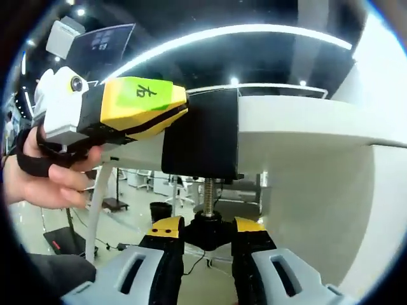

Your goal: Clamp the fixed fixture on the desktop, loosen the retaining clip, secure it to the edge of the desk, and tighten the retaining clip.

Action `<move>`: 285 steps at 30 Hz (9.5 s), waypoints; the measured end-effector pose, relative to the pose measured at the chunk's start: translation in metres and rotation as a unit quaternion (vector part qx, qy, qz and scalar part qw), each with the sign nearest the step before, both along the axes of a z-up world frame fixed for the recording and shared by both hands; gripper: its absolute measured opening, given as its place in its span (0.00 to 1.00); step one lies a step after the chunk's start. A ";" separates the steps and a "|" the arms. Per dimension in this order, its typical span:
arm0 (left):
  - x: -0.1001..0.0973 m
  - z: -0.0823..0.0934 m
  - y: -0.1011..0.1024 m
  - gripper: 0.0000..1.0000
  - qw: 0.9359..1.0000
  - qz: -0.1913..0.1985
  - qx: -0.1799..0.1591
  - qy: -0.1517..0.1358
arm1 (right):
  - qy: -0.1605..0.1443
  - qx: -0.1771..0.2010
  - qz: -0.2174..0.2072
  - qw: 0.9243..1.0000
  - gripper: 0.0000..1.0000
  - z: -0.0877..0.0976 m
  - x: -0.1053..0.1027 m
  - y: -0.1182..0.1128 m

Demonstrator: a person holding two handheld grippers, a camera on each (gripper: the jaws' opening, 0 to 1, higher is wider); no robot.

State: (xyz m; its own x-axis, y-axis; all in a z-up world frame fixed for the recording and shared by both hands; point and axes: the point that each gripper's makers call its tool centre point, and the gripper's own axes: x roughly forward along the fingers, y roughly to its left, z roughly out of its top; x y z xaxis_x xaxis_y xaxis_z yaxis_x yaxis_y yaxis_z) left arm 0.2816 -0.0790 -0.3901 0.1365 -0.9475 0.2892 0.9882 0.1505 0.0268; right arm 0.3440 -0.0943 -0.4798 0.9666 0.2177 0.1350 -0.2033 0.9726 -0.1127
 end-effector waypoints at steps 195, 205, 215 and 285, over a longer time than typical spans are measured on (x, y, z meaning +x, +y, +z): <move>-0.003 -0.002 0.002 0.01 1.000 0.009 0.001 -0.030 | 0.008 -0.030 0.096 0.995 0.26 0.001 -0.006 0.003; -0.003 -0.002 0.002 0.01 0.999 0.010 -0.002 -0.031 | 0.039 0.065 0.021 0.997 0.28 -0.031 -0.019 -0.007; -0.003 -0.002 0.002 0.01 0.999 0.013 -0.002 -0.031 | 0.036 0.009 -0.049 0.998 0.34 -0.039 -0.044 0.002; -0.002 -0.004 0.003 0.01 0.999 0.019 -0.001 -0.039 | 0.057 0.016 -0.077 0.995 0.37 -0.023 -0.048 -0.002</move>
State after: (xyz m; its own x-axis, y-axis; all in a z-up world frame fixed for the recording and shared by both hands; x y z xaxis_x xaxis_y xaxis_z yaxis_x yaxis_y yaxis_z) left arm 0.2796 -0.0758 -0.3941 0.1489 -0.9415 0.3024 0.9767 0.1879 0.1040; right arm 0.2957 -0.0966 -0.5030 0.9976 0.0640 0.0264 -0.0621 0.9959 -0.0659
